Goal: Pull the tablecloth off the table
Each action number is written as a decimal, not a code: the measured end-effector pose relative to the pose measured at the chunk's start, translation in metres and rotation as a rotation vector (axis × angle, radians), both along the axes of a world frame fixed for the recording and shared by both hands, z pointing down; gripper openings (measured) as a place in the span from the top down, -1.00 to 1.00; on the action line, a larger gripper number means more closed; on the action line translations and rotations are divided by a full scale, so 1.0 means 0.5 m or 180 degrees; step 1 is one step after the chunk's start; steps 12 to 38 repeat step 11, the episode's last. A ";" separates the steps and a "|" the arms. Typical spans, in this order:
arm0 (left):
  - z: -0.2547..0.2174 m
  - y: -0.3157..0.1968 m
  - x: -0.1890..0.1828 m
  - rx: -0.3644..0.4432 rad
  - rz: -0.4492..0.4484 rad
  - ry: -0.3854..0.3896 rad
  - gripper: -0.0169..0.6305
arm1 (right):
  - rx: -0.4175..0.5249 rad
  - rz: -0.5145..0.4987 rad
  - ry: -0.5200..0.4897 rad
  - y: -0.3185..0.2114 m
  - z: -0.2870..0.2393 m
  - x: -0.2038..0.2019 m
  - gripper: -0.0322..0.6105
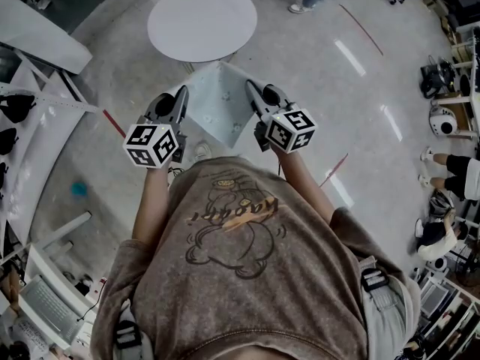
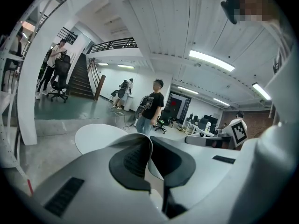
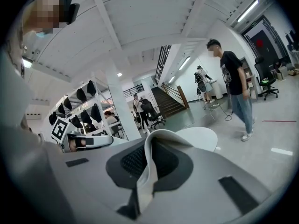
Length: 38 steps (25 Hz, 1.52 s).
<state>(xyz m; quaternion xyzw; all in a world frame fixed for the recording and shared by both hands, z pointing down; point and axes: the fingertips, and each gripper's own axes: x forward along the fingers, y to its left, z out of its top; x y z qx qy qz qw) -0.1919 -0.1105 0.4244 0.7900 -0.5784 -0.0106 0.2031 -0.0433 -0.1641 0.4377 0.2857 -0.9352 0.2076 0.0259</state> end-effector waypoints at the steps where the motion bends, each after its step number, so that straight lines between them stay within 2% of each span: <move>1: 0.000 0.000 0.000 -0.0001 -0.0006 0.0003 0.88 | -0.0005 -0.0007 0.0001 0.000 0.000 0.000 0.85; 38: 0.007 0.006 -0.005 -0.0062 -0.0060 0.0023 0.88 | -0.0042 -0.0090 0.0036 0.000 0.003 -0.006 0.84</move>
